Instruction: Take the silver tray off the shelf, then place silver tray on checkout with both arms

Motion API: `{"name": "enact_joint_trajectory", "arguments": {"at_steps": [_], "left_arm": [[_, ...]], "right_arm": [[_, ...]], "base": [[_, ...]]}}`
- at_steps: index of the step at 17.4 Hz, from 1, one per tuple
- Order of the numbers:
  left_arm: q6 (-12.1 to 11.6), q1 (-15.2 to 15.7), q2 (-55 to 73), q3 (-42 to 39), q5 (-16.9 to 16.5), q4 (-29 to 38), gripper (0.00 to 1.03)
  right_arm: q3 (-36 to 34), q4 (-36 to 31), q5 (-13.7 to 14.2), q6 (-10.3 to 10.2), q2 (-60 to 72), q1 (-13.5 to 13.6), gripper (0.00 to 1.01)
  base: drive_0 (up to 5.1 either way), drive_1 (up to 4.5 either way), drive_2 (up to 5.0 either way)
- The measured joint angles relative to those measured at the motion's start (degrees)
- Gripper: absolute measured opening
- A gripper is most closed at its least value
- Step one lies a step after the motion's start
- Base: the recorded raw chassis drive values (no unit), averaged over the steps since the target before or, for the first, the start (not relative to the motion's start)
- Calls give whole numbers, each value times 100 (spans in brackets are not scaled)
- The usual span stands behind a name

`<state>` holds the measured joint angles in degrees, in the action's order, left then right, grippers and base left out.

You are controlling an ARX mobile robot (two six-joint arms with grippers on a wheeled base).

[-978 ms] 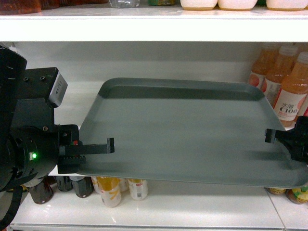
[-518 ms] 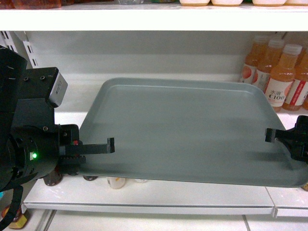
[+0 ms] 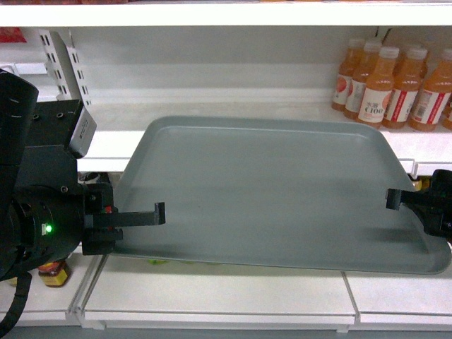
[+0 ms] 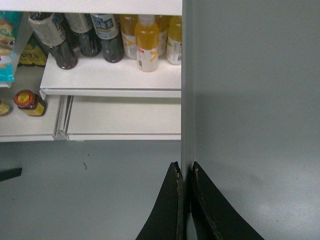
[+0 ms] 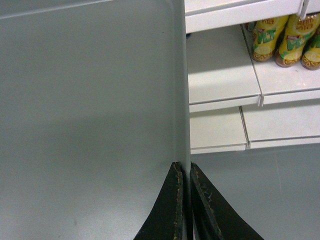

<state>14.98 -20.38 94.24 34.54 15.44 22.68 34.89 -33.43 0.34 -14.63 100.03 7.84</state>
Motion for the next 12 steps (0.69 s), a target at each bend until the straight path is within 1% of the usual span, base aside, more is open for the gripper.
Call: {"name": "enact_joint_trajectory", "arguments": {"at_steps": [12], "left_arm": [[0, -2, 0, 0, 9, -2, 3]], "right_arm": [[0, 9, -7, -20, 0, 4, 3]], "base": [[9, -423, 441]]}}
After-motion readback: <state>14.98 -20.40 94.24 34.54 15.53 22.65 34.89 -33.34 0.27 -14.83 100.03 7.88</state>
